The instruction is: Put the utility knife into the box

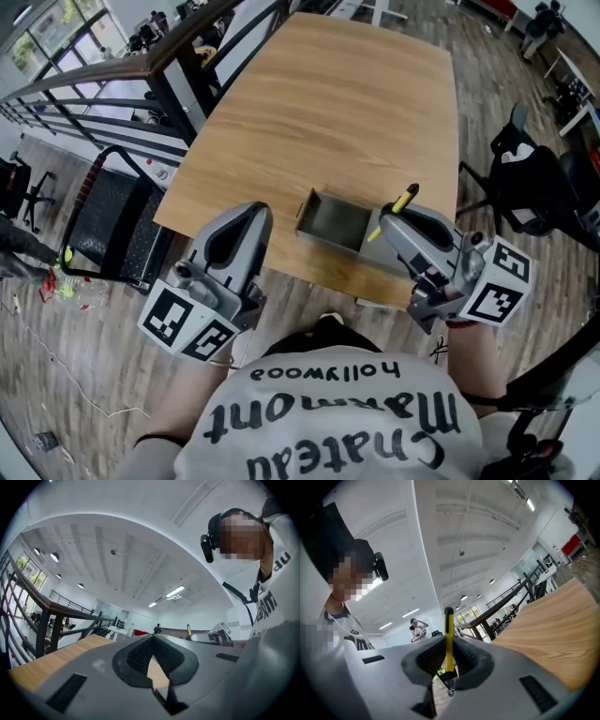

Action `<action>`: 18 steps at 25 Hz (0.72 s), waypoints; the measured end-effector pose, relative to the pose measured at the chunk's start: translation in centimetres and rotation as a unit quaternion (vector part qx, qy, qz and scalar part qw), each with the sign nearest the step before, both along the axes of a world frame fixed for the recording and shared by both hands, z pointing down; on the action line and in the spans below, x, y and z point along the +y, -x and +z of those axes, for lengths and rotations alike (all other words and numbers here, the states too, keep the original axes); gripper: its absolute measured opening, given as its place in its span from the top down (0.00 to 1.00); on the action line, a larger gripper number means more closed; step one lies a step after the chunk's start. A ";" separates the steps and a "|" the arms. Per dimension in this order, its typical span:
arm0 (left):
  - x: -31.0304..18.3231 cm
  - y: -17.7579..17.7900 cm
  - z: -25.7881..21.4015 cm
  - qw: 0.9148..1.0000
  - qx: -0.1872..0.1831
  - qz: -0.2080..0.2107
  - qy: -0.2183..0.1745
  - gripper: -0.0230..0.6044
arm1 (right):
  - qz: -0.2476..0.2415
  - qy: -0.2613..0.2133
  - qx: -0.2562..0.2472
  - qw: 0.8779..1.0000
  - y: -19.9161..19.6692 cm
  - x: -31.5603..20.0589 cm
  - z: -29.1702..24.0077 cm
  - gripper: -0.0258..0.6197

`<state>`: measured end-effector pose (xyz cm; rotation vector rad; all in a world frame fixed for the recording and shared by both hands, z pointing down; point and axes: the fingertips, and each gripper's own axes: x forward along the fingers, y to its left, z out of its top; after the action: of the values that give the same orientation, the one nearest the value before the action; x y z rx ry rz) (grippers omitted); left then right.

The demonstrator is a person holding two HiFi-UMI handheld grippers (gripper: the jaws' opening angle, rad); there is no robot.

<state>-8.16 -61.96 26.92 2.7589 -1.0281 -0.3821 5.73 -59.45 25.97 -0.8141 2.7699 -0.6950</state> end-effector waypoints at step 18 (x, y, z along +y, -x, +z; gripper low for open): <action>-4.9 -3.2 2.2 0.997 -0.010 -0.069 0.028 0.96 | -0.054 0.062 0.042 0.996 -0.1 -9.7 8.5 0.91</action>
<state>-4.96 -66.91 29.10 2.6565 -1.2183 -0.3408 5.80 -69.16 34.51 -0.7349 2.8881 -0.8810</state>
